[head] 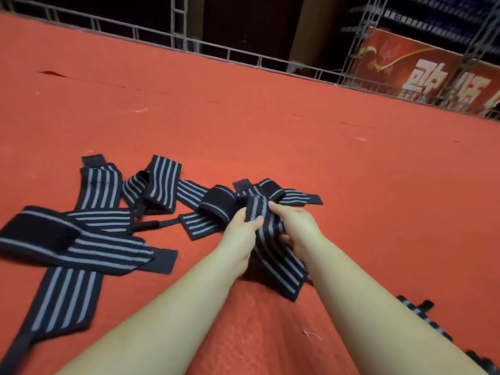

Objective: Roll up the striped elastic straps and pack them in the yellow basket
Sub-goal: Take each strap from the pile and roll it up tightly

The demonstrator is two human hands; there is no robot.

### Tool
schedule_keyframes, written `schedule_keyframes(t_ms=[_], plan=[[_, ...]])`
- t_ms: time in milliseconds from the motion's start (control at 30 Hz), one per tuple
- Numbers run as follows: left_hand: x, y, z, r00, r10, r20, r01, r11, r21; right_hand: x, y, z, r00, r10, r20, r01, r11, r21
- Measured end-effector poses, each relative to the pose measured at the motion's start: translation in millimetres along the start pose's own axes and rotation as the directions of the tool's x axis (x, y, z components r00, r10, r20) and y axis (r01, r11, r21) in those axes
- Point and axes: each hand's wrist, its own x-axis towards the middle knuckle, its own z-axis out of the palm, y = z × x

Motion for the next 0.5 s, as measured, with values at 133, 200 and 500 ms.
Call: schedule_keyframes(t_ms=[133, 200, 500], plan=[[-29.1, 16.0, -0.9, 0.985, 0.092, 0.146, -0.115, 0.981, 0.156, -25.8, -27.8, -15.6, 0.973, 0.157, 0.169, -0.178, 0.977, 0.118], [-48.9, 24.9, -4.8, 0.954, 0.094, 0.285, -0.170, 0.952, 0.254, -38.4, -38.6, -24.3, 0.953, 0.157, 0.258, -0.204, 0.965, 0.164], [-119.8, 51.2, -33.9, 0.798, -0.223, 0.560, 0.157, 0.974, 0.164, -103.0, -67.3, -42.6, 0.928, -0.167, 0.334, 0.123, 0.981, 0.149]])
